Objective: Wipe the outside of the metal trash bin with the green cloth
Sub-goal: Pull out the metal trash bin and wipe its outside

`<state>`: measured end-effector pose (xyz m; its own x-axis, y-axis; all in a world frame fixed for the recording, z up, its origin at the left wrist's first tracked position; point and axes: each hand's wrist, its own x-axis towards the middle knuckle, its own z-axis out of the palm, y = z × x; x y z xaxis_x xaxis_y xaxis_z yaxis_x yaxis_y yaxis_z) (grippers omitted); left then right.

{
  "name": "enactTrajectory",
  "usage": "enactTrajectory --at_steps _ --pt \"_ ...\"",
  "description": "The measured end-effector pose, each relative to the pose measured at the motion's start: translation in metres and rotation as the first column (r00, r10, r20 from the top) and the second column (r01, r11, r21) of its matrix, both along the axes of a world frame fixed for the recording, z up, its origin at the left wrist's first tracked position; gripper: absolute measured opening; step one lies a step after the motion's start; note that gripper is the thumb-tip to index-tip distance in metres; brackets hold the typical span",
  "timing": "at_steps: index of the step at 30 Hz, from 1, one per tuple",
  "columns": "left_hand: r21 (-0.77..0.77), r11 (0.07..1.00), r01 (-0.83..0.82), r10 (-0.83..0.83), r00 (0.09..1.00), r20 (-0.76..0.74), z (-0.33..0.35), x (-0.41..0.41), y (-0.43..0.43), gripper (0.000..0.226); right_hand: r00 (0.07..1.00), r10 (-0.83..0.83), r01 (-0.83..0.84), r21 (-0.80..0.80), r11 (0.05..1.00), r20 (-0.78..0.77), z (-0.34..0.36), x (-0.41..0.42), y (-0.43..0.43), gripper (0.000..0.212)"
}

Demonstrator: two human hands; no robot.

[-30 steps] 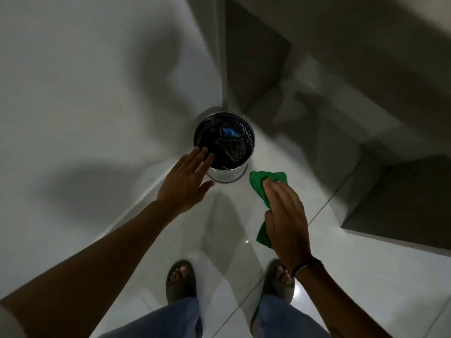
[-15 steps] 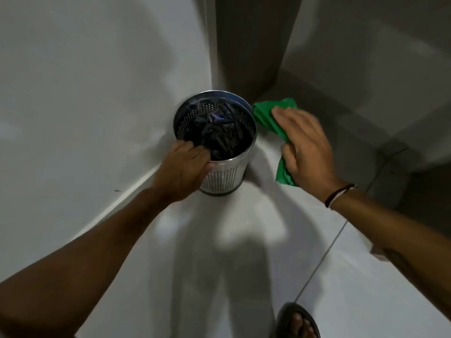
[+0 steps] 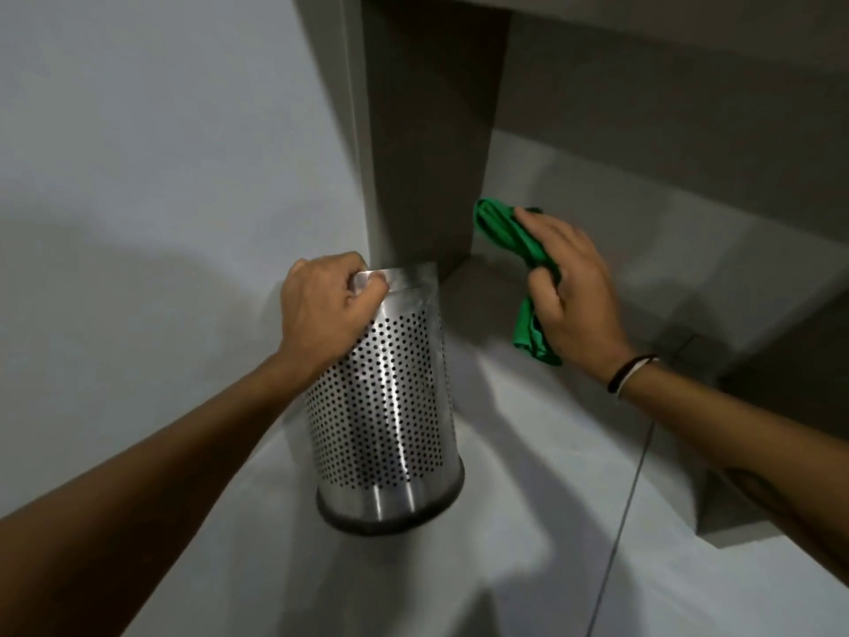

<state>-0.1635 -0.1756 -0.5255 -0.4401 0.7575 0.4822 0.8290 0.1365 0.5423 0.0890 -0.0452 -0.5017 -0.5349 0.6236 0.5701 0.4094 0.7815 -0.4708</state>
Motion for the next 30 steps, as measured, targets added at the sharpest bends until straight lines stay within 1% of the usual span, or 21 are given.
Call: enactTrajectory --at_steps 2,4,6,8,11,15,17,18,19,20,21,22,23,24,25,26,27,28,29,30 --pt "0.019 0.995 -0.097 0.097 0.995 0.016 0.015 0.000 -0.006 0.038 0.999 -0.006 0.005 -0.007 1.000 -0.035 0.010 -0.001 -0.015 0.064" --pt "0.069 0.983 -0.169 0.165 0.985 0.057 0.030 -0.006 -0.011 0.051 0.998 0.005 -0.006 -0.018 1.000 -0.068 0.015 -0.006 -0.033 0.064" --pt "0.136 0.972 -0.190 0.173 0.977 0.127 0.042 -0.011 -0.012 0.064 0.997 0.025 -0.028 -0.042 0.999 -0.069 0.010 -0.014 -0.050 0.064" --pt "0.186 0.967 -0.176 0.143 0.973 0.179 0.051 -0.011 -0.011 0.070 0.995 0.067 -0.074 -0.103 0.992 -0.072 0.000 -0.024 -0.066 0.064" --pt "0.213 0.957 -0.196 0.131 0.949 0.287 0.057 -0.007 -0.012 0.068 0.989 0.122 -0.136 -0.203 0.970 -0.081 -0.009 -0.041 -0.094 0.066" --pt "0.190 0.953 -0.236 0.133 0.889 0.437 0.052 -0.013 -0.014 0.062 0.984 0.173 -0.177 -0.160 0.971 -0.040 -0.017 -0.050 -0.108 0.069" --pt "0.195 0.954 -0.227 0.110 0.871 0.478 0.047 -0.014 -0.014 0.058 0.993 0.073 -0.096 -0.268 0.959 -0.091 -0.016 -0.046 -0.098 0.067" --pt "0.202 0.954 -0.222 0.099 0.868 0.486 0.046 -0.013 -0.013 0.056 0.995 0.022 -0.050 -0.306 0.951 -0.093 -0.014 -0.044 -0.094 0.066" --pt "0.204 0.954 -0.218 0.095 0.869 0.486 0.046 -0.011 -0.010 0.055 0.997 0.006 -0.027 -0.308 0.951 -0.071 -0.013 -0.042 -0.094 0.066" --pt "0.197 0.956 -0.217 0.098 0.871 0.481 0.046 -0.009 -0.007 0.054 0.999 0.035 -0.041 -0.252 0.967 -0.031 -0.011 -0.040 -0.098 0.067" --pt "0.191 0.958 -0.215 0.103 0.876 0.471 0.047 -0.007 -0.004 0.053 0.994 0.105 -0.101 -0.136 0.985 0.024 -0.010 -0.037 -0.104 0.069" --pt "0.187 0.958 -0.218 0.112 0.882 0.458 0.047 -0.005 -0.002 0.053 0.975 0.193 -0.195 0.012 0.981 0.109 -0.011 -0.035 -0.110 0.071" --pt "0.182 0.958 -0.223 0.122 0.887 0.445 0.047 -0.003 -0.001 0.053 0.938 0.263 -0.298 0.141 0.944 0.224 -0.012 -0.033 -0.115 0.071" --pt "0.177 0.958 -0.225 0.130 0.893 0.431 0.047 -0.002 -0.001 0.052 0.901 0.283 -0.365 0.224 0.903 0.328 -0.014 -0.031 -0.116 0.072" --pt "0.169 0.960 -0.224 0.136 0.899 0.416 0.048 0.000 0.000 0.051 0.890 0.270 -0.375 0.253 0.892 0.368 -0.016 -0.031 -0.113 0.074" --pt "0.157 0.962 -0.224 0.144 0.903 0.405 0.048 0.002 0.000 0.052 0.907 0.234 -0.325 0.227 0.918 0.351 -0.018 -0.031 -0.107 0.076" --pt "0.149 0.963 -0.224 0.150 0.907 0.394 0.050 0.002 0.000 0.053 0.944 0.178 -0.217 0.118 0.969 0.279 -0.019 -0.032 -0.101 0.078" --pt "0.149 0.964 -0.218 0.146 0.910 0.387 0.051 0.002 0.000 0.053 0.978 0.104 -0.098 -0.042 0.994 0.183 -0.017 -0.032 -0.095 0.078" --pt "0.161 0.965 -0.208 0.133 0.913 0.385 0.052 0.002 0.000 0.053 0.994 0.028 -0.011 -0.149 0.989 0.108 -0.015 -0.031 -0.089 0.076" --pt "0.173 0.964 -0.203 0.122 0.912 0.393 0.053 0.000 -0.001 0.052 0.998 -0.006 0.019 -0.196 0.980 0.068 -0.015 -0.029 -0.087 0.075"
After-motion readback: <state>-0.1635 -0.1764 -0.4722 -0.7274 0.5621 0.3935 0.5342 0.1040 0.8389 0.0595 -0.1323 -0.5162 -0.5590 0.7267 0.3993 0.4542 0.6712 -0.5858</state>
